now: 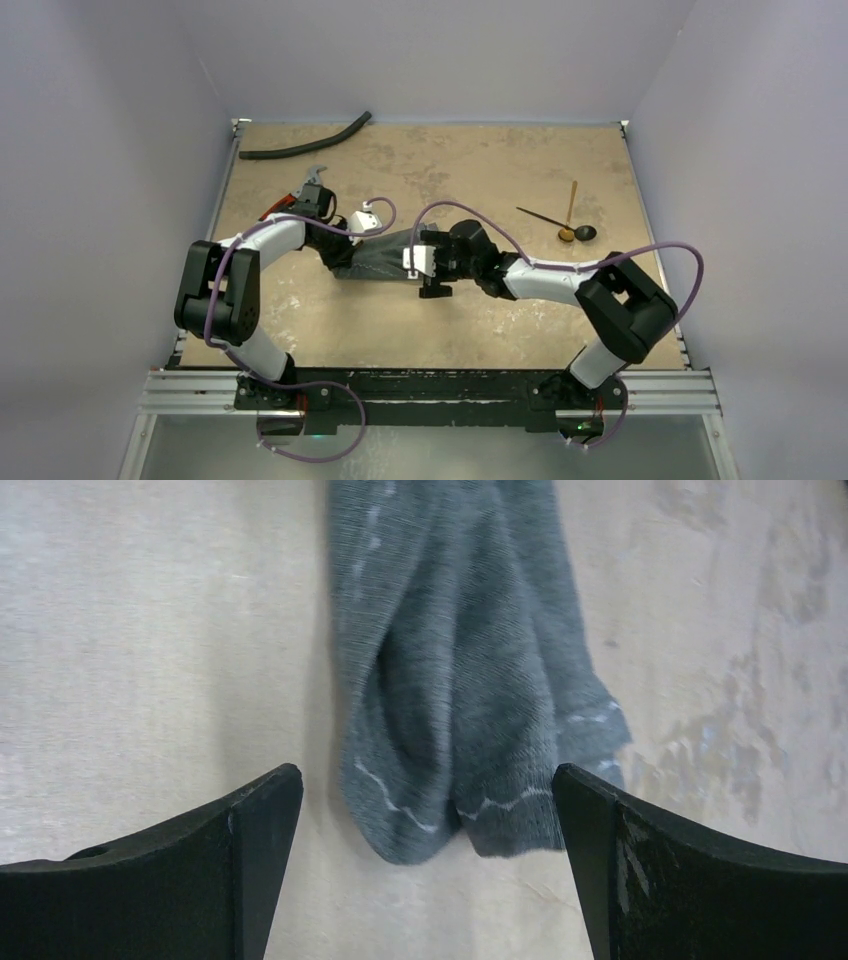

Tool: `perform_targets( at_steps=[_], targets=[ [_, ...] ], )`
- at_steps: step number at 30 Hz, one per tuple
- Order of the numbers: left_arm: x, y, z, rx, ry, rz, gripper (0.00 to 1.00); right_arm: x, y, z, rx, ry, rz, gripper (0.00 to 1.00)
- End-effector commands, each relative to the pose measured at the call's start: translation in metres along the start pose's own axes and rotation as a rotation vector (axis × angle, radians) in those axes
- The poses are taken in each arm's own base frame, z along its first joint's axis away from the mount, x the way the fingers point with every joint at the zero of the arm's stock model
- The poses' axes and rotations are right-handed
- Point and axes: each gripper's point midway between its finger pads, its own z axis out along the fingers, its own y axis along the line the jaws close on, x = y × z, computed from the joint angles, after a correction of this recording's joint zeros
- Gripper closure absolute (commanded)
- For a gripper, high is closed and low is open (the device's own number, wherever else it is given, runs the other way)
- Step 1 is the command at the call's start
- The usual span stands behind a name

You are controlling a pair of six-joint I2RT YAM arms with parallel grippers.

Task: Fold the napkin into a case and place the utensils inside
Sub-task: Fold the 2/3-rectangle-folded napkin at the center of the board.

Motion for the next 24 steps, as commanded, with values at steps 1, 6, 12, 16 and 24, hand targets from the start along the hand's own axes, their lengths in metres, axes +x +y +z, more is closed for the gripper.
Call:
perform_targets(
  at_steps=[1, 6, 12, 16, 24],
  targets=[
    [0.019, -0.001, 0.001, -0.008, 0.049, 0.0, 1.0, -0.033, 0.009, 0.012, -0.067, -0.12, -0.087, 0.01],
    [0.021, 0.0, 0.0, -0.015, 0.055, 0.008, 1.0, -0.026, 0.015, 0.028, -0.085, -0.086, -0.094, 0.01],
    [0.02, 0.0, -0.001, -0.013, 0.053, 0.01, 1.0, -0.023, -0.012, 0.033, 0.04, -0.055, -0.14, 0.01],
    [0.019, 0.0, -0.002, -0.012, 0.052, 0.014, 1.0, -0.027, -0.021, 0.029, 0.094, -0.066, -0.157, 0.01],
    [0.011, 0.006, -0.007, -0.024, 0.037, 0.005, 1.0, -0.027, -0.013, 0.033, 0.031, -0.069, -0.174, 0.37]
  ],
)
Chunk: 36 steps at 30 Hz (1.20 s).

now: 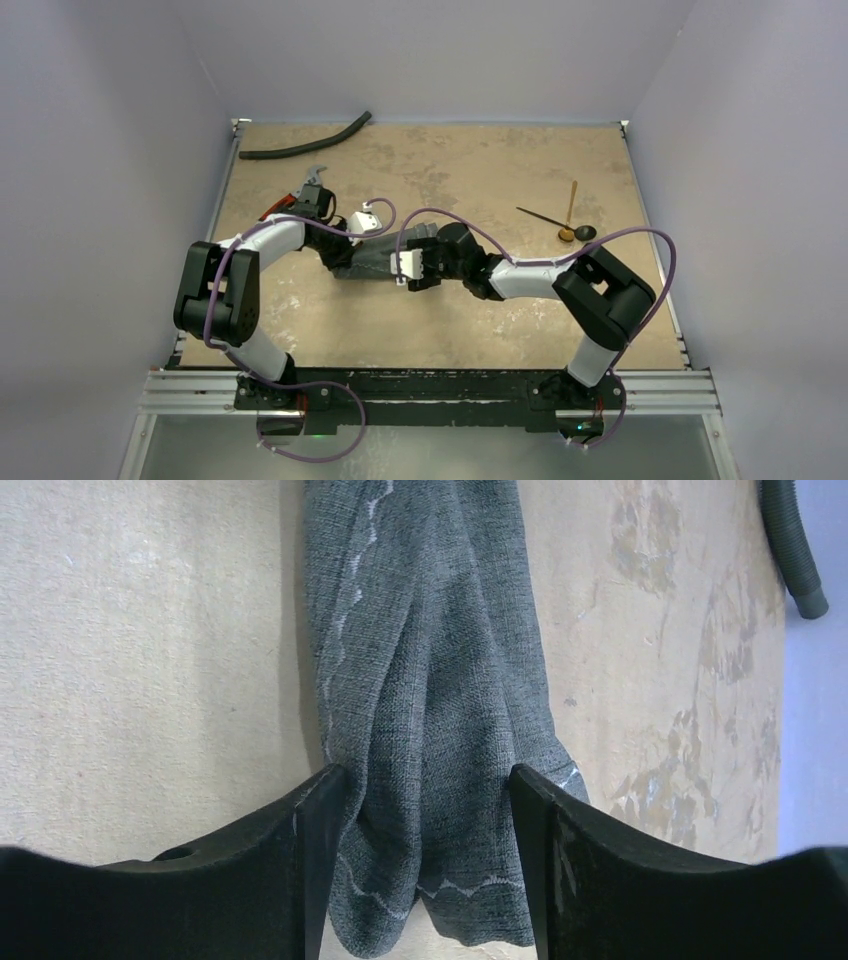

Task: Fold the napkin into a case and place the utensils inside
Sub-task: Fold the 2/3-rectangle-folded napkin at the center of the board.

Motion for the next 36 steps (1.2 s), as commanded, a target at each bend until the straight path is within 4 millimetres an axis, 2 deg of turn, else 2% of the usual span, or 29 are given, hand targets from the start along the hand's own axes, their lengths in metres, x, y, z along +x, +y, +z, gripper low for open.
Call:
perform_targets(
  at_steps=[1, 3, 4, 11, 17, 20, 25, 28, 31, 33, 36],
  targets=[
    [0.01, 0.006, -0.007, -0.021, 0.041, -0.005, 1.0, -0.021, -0.01, -0.002, -0.001, -0.064, -0.03, 0.36],
    [0.012, 0.005, -0.007, -0.018, 0.045, -0.006, 1.0, -0.027, -0.006, -0.007, -0.007, -0.093, -0.034, 0.24],
    [0.012, 0.005, -0.006, -0.017, 0.045, -0.006, 1.0, -0.027, -0.003, -0.008, -0.013, -0.096, -0.033, 0.22],
    [0.014, 0.004, -0.007, -0.022, 0.05, 0.0, 1.0, -0.01, 0.012, 0.005, -0.105, -0.023, -0.01, 0.29],
    [0.014, 0.005, -0.007, -0.023, 0.049, -0.001, 1.0, -0.007, 0.019, 0.01, -0.128, -0.015, 0.029, 0.44],
    [0.01, 0.006, -0.009, -0.022, 0.042, -0.008, 1.0, -0.002, 0.014, 0.017, -0.123, 0.028, 0.066, 0.61],
    [0.003, 0.005, -0.013, -0.009, 0.022, -0.005, 1.0, -0.001, 0.011, 0.02, -0.135, 0.049, 0.115, 0.95],
    [0.003, 0.002, -0.013, 0.003, 0.025, 0.002, 1.0, -0.01, -0.001, 0.021, -0.129, 0.033, 0.14, 1.0],
    [0.002, 0.002, -0.015, 0.007, 0.022, 0.008, 1.0, -0.018, -0.007, 0.018, -0.149, 0.005, 0.162, 1.0],
    [-0.005, 0.004, -0.02, 0.008, 0.007, 0.011, 1.0, -0.019, -0.005, 0.017, -0.201, -0.005, 0.18, 1.0],
    [-0.021, 0.004, -0.033, 0.028, -0.031, 0.001, 1.0, -0.009, 0.007, 0.016, -0.322, 0.025, 0.211, 1.0]
  ],
)
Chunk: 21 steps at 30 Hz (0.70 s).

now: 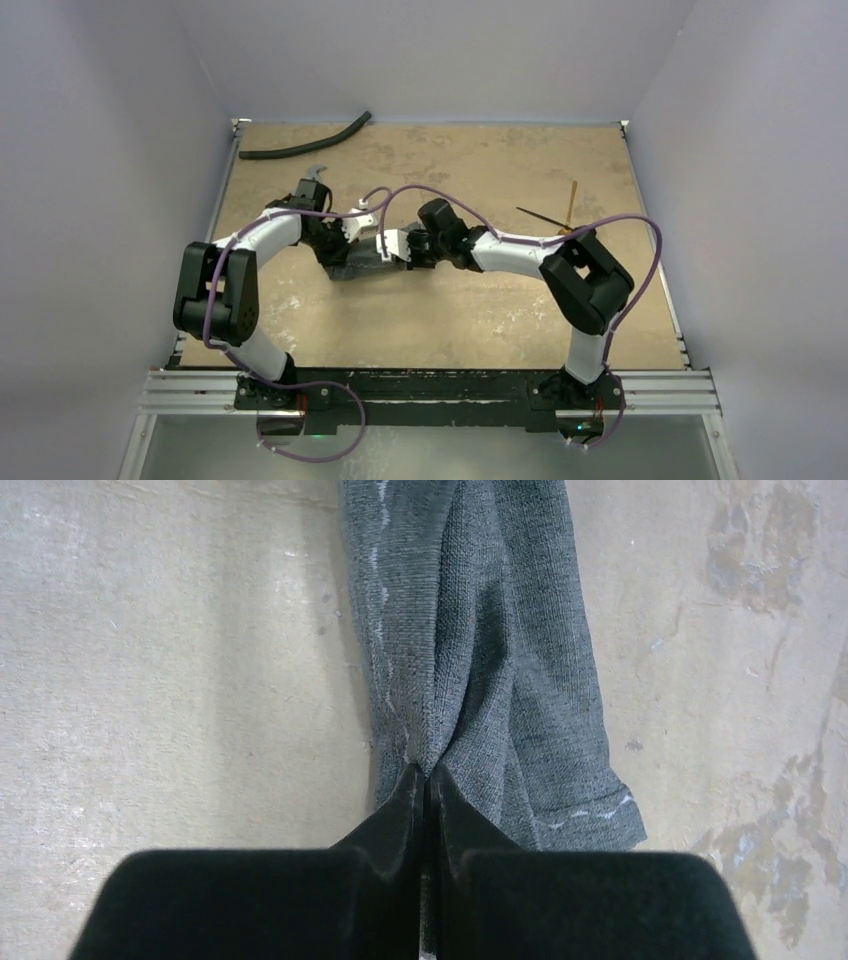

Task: Fold the napkin into a case and place the utensils inside
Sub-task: Fold the 2/3-rectangle-folded napkin at the center of the board.

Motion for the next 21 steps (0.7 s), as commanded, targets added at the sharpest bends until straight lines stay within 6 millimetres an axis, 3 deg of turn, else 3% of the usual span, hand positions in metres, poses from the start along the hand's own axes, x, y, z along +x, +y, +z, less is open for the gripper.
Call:
perform_targets(
  at_steps=[1, 4, 15, 19, 21],
  targets=[
    [-0.032, 0.005, -0.028, 0.014, -0.081, 0.02, 1.0, -0.001, 0.007, 0.001, -0.17, -0.008, 0.062, 1.0],
    [-0.044, 0.007, -0.04, 0.019, -0.118, 0.003, 1.0, 0.006, 0.012, 0.002, -0.252, 0.006, 0.099, 1.0],
    [-0.058, 0.011, -0.067, 0.027, -0.246, -0.058, 0.96, 0.008, 0.005, 0.001, -0.365, 0.002, 0.176, 1.0],
    [-0.064, -0.005, -0.059, 0.09, -0.273, -0.033, 0.92, 0.0, -0.004, -0.003, -0.364, -0.019, 0.171, 1.0],
    [-0.067, 0.002, -0.051, 0.054, -0.281, -0.042, 0.92, -0.003, -0.008, -0.004, -0.365, -0.023, 0.166, 1.0]
  ],
)
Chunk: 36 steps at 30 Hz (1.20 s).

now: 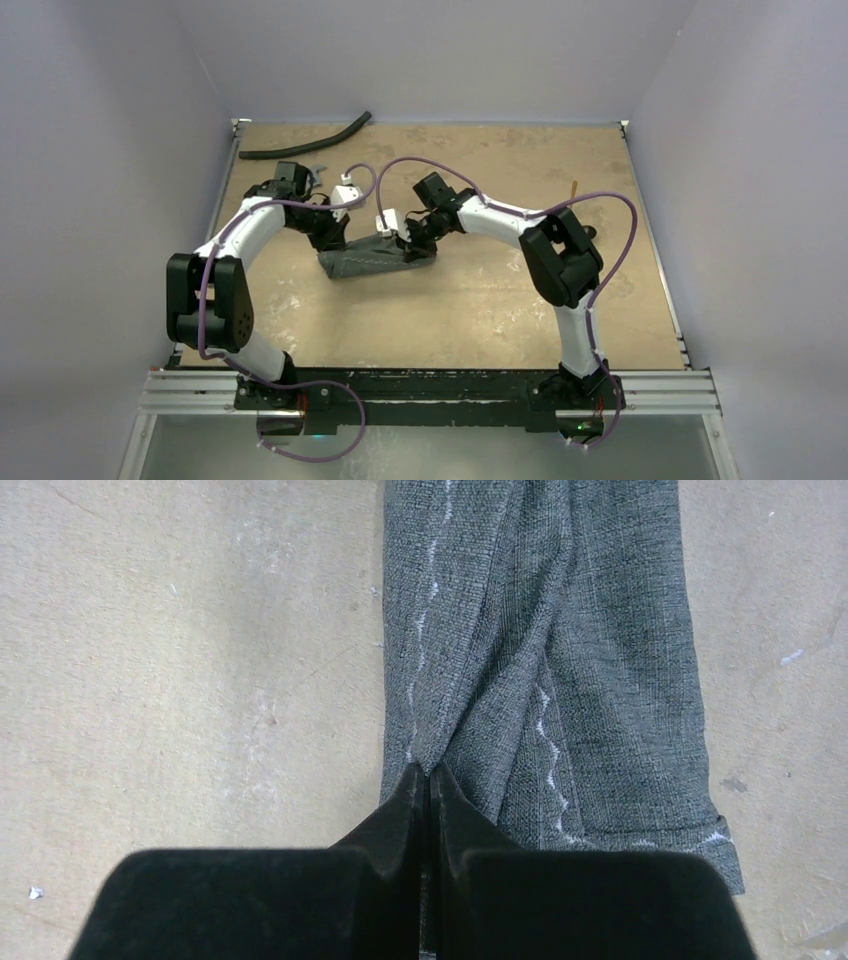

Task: Fold the napkin into a case and place the utensils inside
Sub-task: Fold the 2/3-rectangle-folded napkin at the center of the board.

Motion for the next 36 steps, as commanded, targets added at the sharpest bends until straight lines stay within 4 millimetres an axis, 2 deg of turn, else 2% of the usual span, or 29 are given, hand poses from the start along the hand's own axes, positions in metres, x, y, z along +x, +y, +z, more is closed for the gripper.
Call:
perform_targets(
  at_steps=[1, 5, 8, 11, 17, 20, 24, 28, 31, 36],
  targets=[
    [-0.031, 0.003, 0.004, -0.026, -0.115, 0.017, 0.92, -0.019, -0.001, -0.013, -0.03, -0.029, -0.019, 1.0],
    [-0.051, 0.055, 0.007, -0.217, -0.205, -0.152, 0.91, -0.024, -0.005, -0.017, -0.011, -0.034, -0.029, 1.0],
    [-0.052, 0.067, 0.025, -0.176, -0.186, -0.271, 0.91, -0.027, -0.007, -0.018, -0.003, -0.037, -0.034, 1.0],
    [-0.039, 0.065, 0.044, -0.116, -0.128, -0.34, 0.91, -0.033, -0.009, -0.019, -0.005, -0.05, -0.037, 1.0],
    [-0.045, 0.052, 0.045, -0.076, -0.206, -0.267, 0.91, -0.036, -0.009, -0.014, -0.05, -0.057, -0.03, 1.0],
    [-0.04, 0.06, 0.055, -0.058, -0.158, -0.255, 0.92, -0.037, -0.011, -0.013, -0.056, -0.052, -0.027, 1.0],
    [-0.046, 0.068, 0.078, -0.04, -0.15, -0.237, 0.92, -0.038, -0.009, -0.011, -0.062, -0.047, -0.027, 1.0],
    [-0.055, 0.058, 0.099, -0.003, -0.152, -0.205, 0.92, -0.036, -0.01, -0.008, -0.067, -0.032, -0.021, 1.0],
    [-0.05, 0.053, 0.113, 0.019, -0.113, -0.189, 0.93, -0.04, -0.011, -0.009, -0.071, -0.031, -0.026, 1.0],
    [-0.048, 0.037, 0.121, 0.064, -0.103, -0.145, 0.94, -0.043, -0.01, -0.008, -0.086, -0.023, -0.026, 1.0]
  ],
)
